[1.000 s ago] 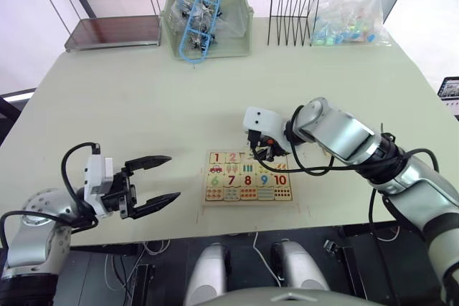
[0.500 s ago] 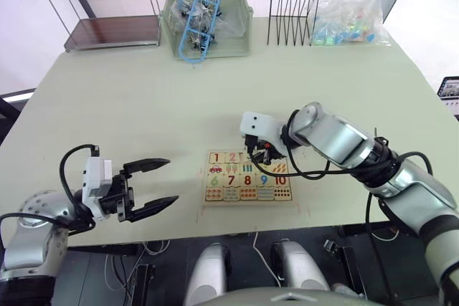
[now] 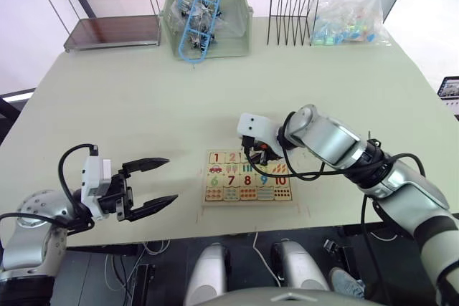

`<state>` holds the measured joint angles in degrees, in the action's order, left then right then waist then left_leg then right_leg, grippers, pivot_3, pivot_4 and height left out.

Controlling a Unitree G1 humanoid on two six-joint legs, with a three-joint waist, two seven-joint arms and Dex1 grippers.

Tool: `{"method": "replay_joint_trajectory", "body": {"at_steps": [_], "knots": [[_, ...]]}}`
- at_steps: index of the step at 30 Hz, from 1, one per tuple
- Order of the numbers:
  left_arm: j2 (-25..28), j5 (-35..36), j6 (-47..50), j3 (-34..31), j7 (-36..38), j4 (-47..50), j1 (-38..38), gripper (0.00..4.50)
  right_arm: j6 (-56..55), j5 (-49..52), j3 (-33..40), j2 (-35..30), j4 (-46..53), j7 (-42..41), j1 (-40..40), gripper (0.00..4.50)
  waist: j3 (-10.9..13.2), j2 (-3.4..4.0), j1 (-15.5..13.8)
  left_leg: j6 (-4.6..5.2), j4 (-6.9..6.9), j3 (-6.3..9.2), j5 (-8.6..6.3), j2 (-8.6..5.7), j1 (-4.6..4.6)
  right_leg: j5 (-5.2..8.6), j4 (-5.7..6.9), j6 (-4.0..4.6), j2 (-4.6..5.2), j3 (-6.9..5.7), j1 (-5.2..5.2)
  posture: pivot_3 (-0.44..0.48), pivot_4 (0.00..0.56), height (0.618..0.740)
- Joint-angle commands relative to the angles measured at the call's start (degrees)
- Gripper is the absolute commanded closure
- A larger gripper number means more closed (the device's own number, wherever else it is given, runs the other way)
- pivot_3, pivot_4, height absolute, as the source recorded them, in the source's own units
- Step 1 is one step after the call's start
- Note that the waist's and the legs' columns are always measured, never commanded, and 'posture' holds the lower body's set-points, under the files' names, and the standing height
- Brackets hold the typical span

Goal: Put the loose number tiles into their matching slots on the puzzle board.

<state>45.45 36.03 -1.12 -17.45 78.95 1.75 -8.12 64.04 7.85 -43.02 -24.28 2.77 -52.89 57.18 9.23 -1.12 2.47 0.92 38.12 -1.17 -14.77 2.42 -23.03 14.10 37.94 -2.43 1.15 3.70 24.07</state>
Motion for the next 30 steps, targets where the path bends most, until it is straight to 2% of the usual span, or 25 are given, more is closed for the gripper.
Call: {"method": "replay_joint_trajectory", "body": {"at_steps": [1, 21, 22, 24, 26, 27, 28, 30], "knots": [[0.4, 0.2, 0.2, -1.3, -0.1, 2.2, 0.2, 0.0, -1.0, -0.3, 0.2, 0.3, 1.2, -0.4, 0.5, 3.64, 0.0, 0.0, 0.0, 0.0, 0.0, 0.0, 0.0, 0.0, 0.0, 0.0, 0.0, 0.0, 0.0, 0.0, 0.0, 0.0, 0.15, 0.74], [0.0, 0.0, 0.4, -0.9, -0.4, 2.2, 0.4, 0.0, -4.2, -1.6, -1.2, -0.6, 1.0, -2.2, -0.4, 3.64, 0.0, -0.01, 0.0, 0.0, -0.06, -0.01, 0.0, 0.0, -0.14, 0.01, 0.01, 0.01, 0.0, 0.01, 0.2, 0.0, 0.15, 0.74], [-0.1, 0.0, 0.4, -0.8, -0.5, 2.2, 0.5, 0.0, -4.6, -1.7, -1.3, -0.8, 1.0, -2.5, -0.5, 2.58, 0.0, 0.0, 0.0, 0.0, -0.06, -0.01, 0.0, -0.01, -0.15, 0.01, 0.0, 0.02, 0.0, 0.0, 0.21, 0.0, 0.15, 0.74], [-0.2, 0.0, 0.7, -0.5, -0.8, 2.6, 0.7, 0.0, -5.1, -1.9, -1.4, -1.1, 1.1, -2.8, -0.5, 1.91, 0.0, -0.01, 0.0, 0.0, -0.05, -0.01, 0.0, 0.0, -0.2, 0.01, 0.01, 0.01, 0.0, 0.0, 0.25, 0.0, 0.15, 0.74], [-0.2, 0.1, 1.0, -0.5, -1.1, 3.3, 0.5, 0.0, -5.4, -1.9, -1.1, -1.3, 1.3, -3.0, -0.6, 0.83, 0.0, -0.02, 0.0, 0.0, -0.04, 0.01, 0.0, -0.01, -0.37, 0.0, 0.02, 0.01, 0.0, -0.01, 0.4, 0.0, 0.15, 0.74], [-0.2, 0.2, 1.3, -0.5, -1.3, 3.7, 0.4, 0.0, -5.5, -2.0, -1.0, -1.4, 1.4, -3.1, -0.6, 0.43, 0.0, -0.02, 0.0, 0.0, -0.01, 0.02, 0.0, -0.01, -0.49, -0.02, 0.04, -0.01, 0.0, -0.02, 0.53, 0.0, 0.15, 0.74], [-0.2, 0.2, 1.5, -0.6, -1.5, 4.2, 0.3, 0.0, -5.6, -2.1, -0.8, -1.4, 1.3, -3.1, -0.5, 0.06, 0.0, -0.02, 0.0, 0.0, 0.05, 0.05, 0.01, -0.01, -0.66, -0.07, 0.05, -0.08, 0.0, -0.05, 0.66, 0.0, 0.15, 0.74], [-0.2, 0.3, 1.8, -0.7, -1.8, 4.8, 0.0, 0.0, -5.8, -2.2, -0.3, -1.4, 1.1, -3.1, -0.5, 0.06, 0.0, -0.02, 0.0, -0.01, 0.06, 0.05, 0.01, -0.04, -0.71, -0.14, 0.03, -0.19, 0.0, -0.06, 0.7, 0.0, 0.15, 0.74]]}}
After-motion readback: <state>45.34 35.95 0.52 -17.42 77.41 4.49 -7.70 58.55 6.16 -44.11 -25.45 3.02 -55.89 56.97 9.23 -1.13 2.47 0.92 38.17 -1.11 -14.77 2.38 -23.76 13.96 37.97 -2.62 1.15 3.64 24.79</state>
